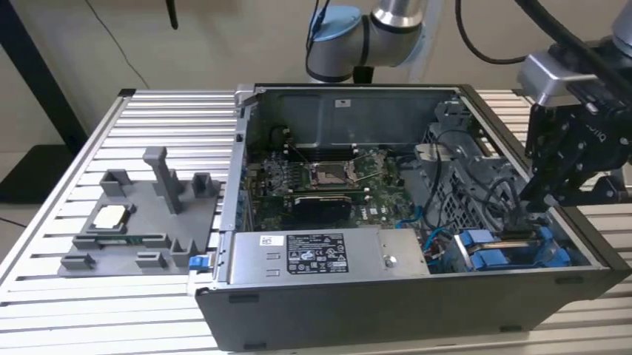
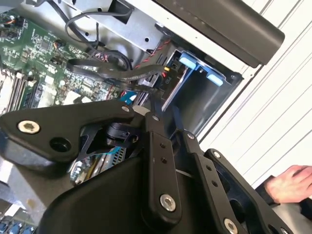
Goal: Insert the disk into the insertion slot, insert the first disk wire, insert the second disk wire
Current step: 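Insert the second disk wire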
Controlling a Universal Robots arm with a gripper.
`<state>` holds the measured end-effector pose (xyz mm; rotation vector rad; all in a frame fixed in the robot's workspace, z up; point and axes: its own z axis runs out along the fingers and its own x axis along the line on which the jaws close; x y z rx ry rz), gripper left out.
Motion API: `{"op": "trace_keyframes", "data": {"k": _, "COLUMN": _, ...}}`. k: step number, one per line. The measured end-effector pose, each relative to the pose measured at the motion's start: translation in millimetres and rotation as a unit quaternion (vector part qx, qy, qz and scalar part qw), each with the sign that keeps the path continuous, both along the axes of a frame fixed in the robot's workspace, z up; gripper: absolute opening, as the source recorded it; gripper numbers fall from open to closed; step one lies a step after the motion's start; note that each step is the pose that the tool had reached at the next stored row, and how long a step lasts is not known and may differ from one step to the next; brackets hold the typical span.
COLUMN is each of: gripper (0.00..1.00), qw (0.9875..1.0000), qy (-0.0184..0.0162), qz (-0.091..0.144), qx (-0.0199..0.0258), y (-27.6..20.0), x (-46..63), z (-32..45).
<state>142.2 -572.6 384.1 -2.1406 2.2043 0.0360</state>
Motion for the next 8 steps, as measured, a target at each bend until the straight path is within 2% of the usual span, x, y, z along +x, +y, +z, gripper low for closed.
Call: {"op": "trace_keyframes", "data": {"k": 8, "gripper": 0.24, "qw": 1.0000, "qy": 0.0006, "qz": 0.000, "qx": 0.0000, "y": 0.0, "x": 0.0, "z": 25.7}}
